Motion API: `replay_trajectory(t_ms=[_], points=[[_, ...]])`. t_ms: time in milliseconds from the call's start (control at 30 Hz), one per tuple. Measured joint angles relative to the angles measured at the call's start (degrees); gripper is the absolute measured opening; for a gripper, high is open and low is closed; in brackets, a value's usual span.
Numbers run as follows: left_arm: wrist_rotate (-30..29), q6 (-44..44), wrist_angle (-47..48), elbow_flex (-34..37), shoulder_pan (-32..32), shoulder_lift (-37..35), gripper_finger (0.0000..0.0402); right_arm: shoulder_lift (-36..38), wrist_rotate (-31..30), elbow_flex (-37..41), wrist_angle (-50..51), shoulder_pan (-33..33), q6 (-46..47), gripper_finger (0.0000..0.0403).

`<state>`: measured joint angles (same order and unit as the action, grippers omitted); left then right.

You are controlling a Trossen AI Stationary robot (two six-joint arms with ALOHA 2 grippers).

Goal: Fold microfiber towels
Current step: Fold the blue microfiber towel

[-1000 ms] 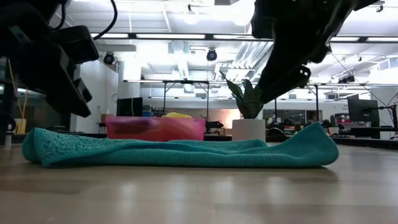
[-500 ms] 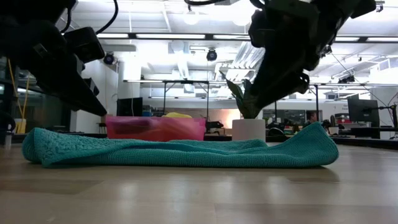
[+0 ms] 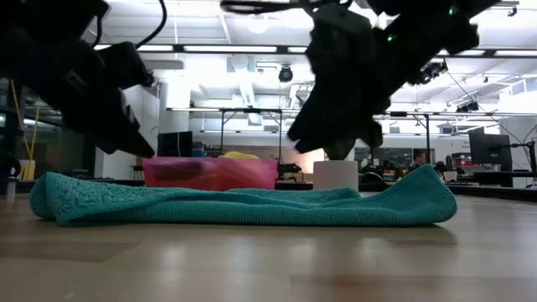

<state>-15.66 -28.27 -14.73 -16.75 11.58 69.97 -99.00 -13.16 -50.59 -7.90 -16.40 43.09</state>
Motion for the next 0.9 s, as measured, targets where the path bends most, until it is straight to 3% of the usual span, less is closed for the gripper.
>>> replay_trajectory(t_ms=[133, 267, 433, 900], points=[[0.1, 0.0, -6.7, 0.0, 0.0, 5.1, 0.0004, -5.0, 2.1, -2.2, -5.3, 0.1, 2.0, 0.0014], [0.4, -0.6, -9.9, 0.0, 0.0, 10.5, 0.0001, -9.3, 2.6, -5.7, -4.5, 1.1, 3.4, 0.0024], [1.3, -2.3, -13.0, -0.3, 0.0, 15.4, 0.0001, -12.5, 3.6, -10.0, -3.7, 3.2, 4.6, 0.0003], [-1.0, -2.6, -17.6, -0.8, -4.1, 22.3, 0.0, -13.5, 10.9, -12.0, 1.7, 5.9, 4.9, 0.0001]])
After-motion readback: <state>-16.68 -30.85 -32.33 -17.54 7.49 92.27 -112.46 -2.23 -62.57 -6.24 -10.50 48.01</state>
